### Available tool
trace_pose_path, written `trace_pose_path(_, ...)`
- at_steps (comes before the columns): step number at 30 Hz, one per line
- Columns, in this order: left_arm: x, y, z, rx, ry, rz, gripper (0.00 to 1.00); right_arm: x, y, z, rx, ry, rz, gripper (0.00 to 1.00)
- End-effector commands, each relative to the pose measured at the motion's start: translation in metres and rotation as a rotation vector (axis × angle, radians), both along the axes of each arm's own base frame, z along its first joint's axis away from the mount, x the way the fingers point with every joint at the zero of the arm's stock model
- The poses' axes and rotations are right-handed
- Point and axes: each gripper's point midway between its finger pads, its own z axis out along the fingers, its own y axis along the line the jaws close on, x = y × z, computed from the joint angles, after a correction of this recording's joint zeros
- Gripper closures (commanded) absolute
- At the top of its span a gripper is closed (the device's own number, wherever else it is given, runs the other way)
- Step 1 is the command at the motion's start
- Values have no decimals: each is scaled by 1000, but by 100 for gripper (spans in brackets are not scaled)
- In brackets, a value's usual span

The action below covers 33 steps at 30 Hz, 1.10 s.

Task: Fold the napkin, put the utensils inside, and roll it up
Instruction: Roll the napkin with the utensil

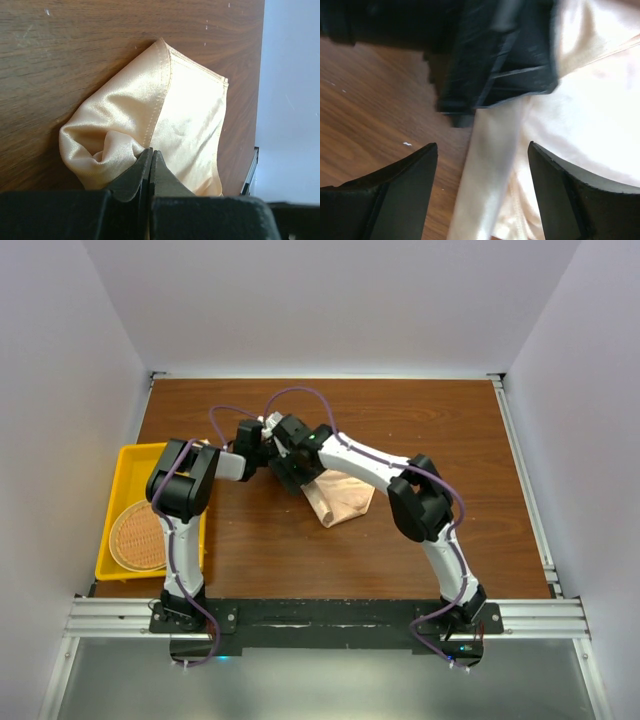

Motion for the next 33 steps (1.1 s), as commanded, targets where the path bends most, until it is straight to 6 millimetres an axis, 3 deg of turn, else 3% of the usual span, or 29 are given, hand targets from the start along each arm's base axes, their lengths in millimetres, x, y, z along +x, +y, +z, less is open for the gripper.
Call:
trace_pose_path(1,-24,29,-61,189,169,60,100,-1,-9,-10,-139,-70,-6,29)
trace_pose_path(5,-29,29,-63,191,196,58,100,-5,-4,-27,-177,-88,-15,40)
trace_pose_path(10,-32,28,-62,185,217,46,100,-4,-13,-47,-223,-101,-54,46)
trace_pose_path(13,-36,27,-59,173,231,36,100,-8,-16,-58,-223,-88,-63,58)
trace_pose_path(15,-39,27,-55,166,234,30,100,-13,-17,-67,-216,-67,-60,71)
trace_pose_path(19,-35,30,-40,144,230,43,100,-28,-21,-83,-189,0,-45,85)
trace_pose_path(20,-34,32,-30,140,213,50,100,-34,-27,-90,-190,27,-41,89)
trace_pose_path(23,-30,38,-4,141,168,73,94,-48,-18,-95,-111,105,-5,99)
trace_pose_path(30,-30,69,61,142,60,158,57,-73,19,-81,199,265,45,100)
trace_pose_path(33,-44,77,86,134,34,178,51,-78,27,-69,355,361,48,100)
